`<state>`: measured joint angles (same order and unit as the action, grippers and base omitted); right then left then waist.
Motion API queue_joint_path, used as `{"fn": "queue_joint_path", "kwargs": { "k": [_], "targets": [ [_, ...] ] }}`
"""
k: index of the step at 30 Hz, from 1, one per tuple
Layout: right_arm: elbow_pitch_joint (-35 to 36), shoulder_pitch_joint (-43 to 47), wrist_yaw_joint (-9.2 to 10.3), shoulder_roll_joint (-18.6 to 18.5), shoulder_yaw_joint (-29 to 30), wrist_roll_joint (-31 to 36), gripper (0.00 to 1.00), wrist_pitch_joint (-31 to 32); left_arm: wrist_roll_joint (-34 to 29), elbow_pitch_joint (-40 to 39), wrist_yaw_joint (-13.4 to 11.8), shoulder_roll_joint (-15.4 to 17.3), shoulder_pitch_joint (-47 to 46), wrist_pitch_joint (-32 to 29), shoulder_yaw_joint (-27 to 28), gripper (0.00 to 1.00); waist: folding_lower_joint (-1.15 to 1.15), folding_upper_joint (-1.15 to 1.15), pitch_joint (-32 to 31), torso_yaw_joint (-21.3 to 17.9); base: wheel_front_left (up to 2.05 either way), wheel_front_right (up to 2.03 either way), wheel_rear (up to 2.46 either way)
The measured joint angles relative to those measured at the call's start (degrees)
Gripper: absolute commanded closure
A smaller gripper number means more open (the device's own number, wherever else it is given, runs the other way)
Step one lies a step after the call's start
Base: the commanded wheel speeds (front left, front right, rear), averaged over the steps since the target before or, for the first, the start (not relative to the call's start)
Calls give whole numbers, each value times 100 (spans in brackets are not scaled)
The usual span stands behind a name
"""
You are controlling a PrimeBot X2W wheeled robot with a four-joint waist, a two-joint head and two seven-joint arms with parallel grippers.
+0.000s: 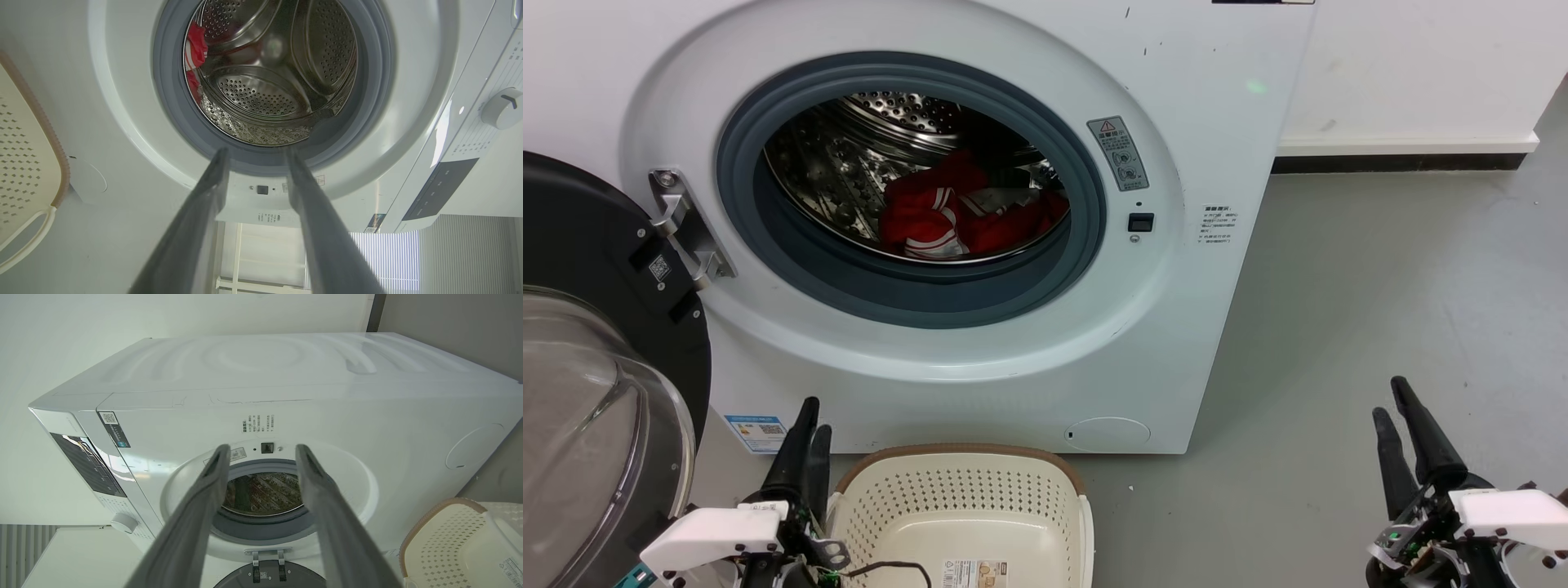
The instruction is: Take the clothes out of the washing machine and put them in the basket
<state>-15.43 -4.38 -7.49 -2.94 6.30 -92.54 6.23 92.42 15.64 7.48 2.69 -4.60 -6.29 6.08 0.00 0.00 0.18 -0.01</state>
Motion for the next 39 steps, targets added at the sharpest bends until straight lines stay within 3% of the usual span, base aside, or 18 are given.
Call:
{"fn": "queue_joint_path", "kwargs": {
  "k": [14,39],
  "targets": [
    [352,112,0,8,-172,391,0,-382,-557,-259,0,27,-48,399,-405,0,0,0,37,-5,0,0,0],
    [893,351,0,9,-224,4151,0,-934,-3633,-637,0,85,-73,953,-625,0,0,0,52,-3,0,0,0]
  ]
}}
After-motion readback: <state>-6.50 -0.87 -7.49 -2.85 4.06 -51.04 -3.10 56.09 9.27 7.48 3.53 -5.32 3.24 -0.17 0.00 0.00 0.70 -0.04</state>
